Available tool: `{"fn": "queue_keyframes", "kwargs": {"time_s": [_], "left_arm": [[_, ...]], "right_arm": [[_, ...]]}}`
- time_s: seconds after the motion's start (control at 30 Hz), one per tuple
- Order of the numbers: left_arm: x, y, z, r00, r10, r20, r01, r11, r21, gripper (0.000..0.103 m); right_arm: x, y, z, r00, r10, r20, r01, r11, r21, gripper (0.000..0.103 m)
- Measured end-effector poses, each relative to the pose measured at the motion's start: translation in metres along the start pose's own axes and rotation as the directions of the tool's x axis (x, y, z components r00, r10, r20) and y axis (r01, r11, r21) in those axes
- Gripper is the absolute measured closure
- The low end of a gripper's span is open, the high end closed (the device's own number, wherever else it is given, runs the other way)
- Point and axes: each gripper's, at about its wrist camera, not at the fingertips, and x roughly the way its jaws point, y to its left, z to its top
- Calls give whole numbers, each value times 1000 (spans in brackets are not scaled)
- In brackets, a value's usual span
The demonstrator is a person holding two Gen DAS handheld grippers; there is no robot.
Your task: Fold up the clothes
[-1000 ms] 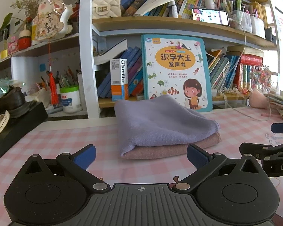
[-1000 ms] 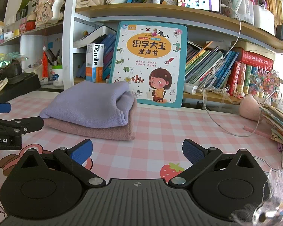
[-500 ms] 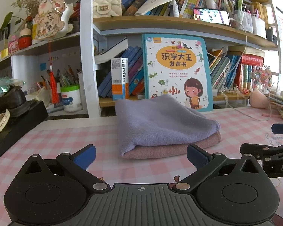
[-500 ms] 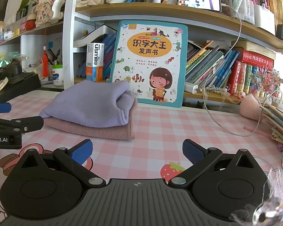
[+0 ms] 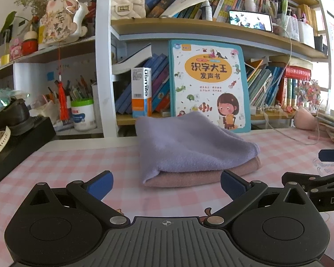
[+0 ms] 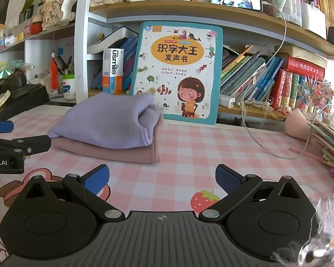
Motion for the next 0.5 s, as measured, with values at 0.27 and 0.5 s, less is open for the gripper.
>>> {"fn": "queue_keyframes", "kwargs": {"time_s": [0.27,0.5], "left_arm": [[1,1,0,1000,-3,-2,3,1000,-6,0],[1,1,0,1000,-2,-5,2,1000,-5,0]], "right_arm": [[0,-1,0,1000,1,-2,-1,1000,-1,1],[0,0,0,1000,1,-3,-1,1000,0,1]]}}
